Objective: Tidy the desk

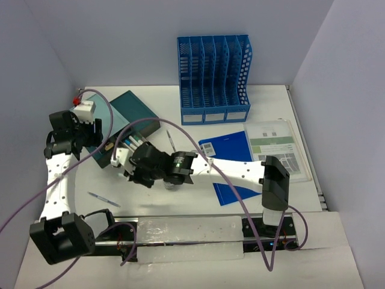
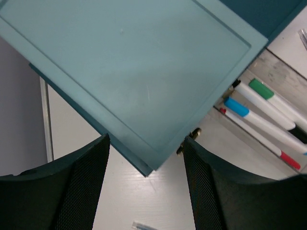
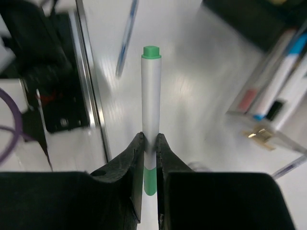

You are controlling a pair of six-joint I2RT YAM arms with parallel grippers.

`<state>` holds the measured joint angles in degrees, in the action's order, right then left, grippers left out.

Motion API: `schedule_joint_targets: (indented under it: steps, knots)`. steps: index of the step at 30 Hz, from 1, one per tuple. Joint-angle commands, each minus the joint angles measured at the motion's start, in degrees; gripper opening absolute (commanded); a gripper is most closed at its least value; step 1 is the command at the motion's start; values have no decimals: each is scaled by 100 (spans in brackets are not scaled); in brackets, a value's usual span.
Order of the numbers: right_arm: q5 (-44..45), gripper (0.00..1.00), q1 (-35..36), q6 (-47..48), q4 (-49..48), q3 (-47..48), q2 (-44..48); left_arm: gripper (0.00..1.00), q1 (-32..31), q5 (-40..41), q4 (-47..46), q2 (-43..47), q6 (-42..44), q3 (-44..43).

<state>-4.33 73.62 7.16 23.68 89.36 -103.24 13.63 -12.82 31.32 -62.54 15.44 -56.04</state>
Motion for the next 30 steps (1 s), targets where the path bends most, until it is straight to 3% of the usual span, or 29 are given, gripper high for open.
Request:
schedule_joint_targets:
  steps: [1,5,13,18,25,30]
  knots:
    - [504,0,-165,-22,-328,1015,40,70,35,-62,-785,-443,-156,-541]
    - [871,0,-681,-250,-276,2010,-534,69,35,156,-1044,-943,-173,-864]
    - [-287,0,-1734,-707,-320,3280,-1918,69,56,422,-1708,-1798,-155,-1146]
    - [-670,0,-1693,-414,-567,2913,-1989,69,76,541,-2025,-2195,-205,-1134]
    - [-221,0,-1589,-500,-537,2083,-1708,68,96,447,-2182,-2358,-252,-1015]
    - [6,29,-1557,-549,-557,1687,-1499,68,92,429,-2217,-2394,-226,-935]
